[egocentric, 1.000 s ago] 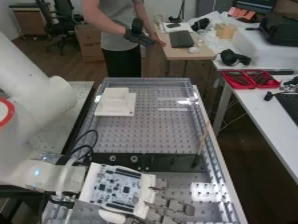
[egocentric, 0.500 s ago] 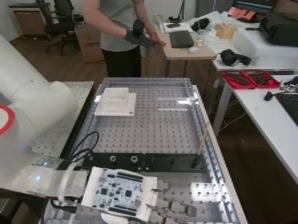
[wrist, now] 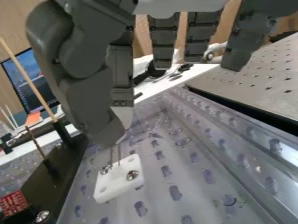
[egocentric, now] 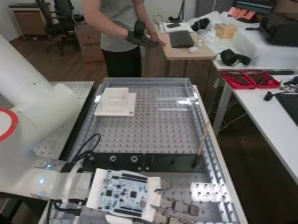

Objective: Grab the paper clip and place it in the clear container

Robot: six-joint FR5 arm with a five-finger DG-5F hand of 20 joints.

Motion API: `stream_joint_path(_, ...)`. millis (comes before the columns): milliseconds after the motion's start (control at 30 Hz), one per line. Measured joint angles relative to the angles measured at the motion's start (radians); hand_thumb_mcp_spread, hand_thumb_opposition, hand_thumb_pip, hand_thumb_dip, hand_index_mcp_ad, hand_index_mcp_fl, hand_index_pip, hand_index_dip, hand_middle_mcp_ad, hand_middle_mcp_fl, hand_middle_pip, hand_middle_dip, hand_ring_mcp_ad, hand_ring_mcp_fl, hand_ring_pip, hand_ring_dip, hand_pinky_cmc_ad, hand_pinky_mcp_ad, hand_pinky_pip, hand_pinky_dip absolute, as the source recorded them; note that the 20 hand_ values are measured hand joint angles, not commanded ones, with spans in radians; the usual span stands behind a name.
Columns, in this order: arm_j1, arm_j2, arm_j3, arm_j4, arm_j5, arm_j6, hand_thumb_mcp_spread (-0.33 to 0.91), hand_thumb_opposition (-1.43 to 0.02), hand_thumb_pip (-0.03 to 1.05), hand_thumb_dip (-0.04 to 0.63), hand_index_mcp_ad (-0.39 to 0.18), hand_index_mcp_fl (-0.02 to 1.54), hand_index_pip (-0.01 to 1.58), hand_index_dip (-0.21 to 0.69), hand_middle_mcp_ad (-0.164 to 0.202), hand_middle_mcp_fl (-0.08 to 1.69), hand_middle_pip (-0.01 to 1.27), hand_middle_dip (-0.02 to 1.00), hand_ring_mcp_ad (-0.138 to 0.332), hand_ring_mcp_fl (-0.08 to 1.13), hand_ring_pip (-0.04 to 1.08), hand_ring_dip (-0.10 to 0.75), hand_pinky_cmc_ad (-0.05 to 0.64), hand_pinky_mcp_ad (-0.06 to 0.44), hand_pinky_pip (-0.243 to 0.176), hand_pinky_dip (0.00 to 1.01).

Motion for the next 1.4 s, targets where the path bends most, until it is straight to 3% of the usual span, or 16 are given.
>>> stream_joint_path(900, 0.005, -0.01, 0.009, 0.001, -0.009, 0.016, 0.54, -0.92, 0.64, 0.3, -0.202, 0.35, 1.54, 0.195, 0.084, 0.06, 0.14, 0.17, 0.127, 0.0, 0.1, 0.094, 0.316, 0.278, -0.044, 0.19)
stream_joint_path(933, 0.006, -0.01, 0.01, 0.001, -0.008, 0.017, 0.54, -0.92, 0.64, 0.3, -0.199, 0.35, 1.55, 0.202, 0.084, 0.06, 0.14, 0.17, 0.127, 0.0, 0.1, 0.094, 0.316, 0.279, -0.03, 0.19)
stream_joint_path(1400, 0.008, -0.008, 0.012, -0.001, -0.01, 0.019, 0.49, -0.92, 0.64, 0.3, -0.199, 0.25, 1.45, 0.164, 0.086, 0.06, 0.14, 0.17, 0.127, 0.0, 0.11, 0.091, 0.312, 0.278, -0.026, 0.19)
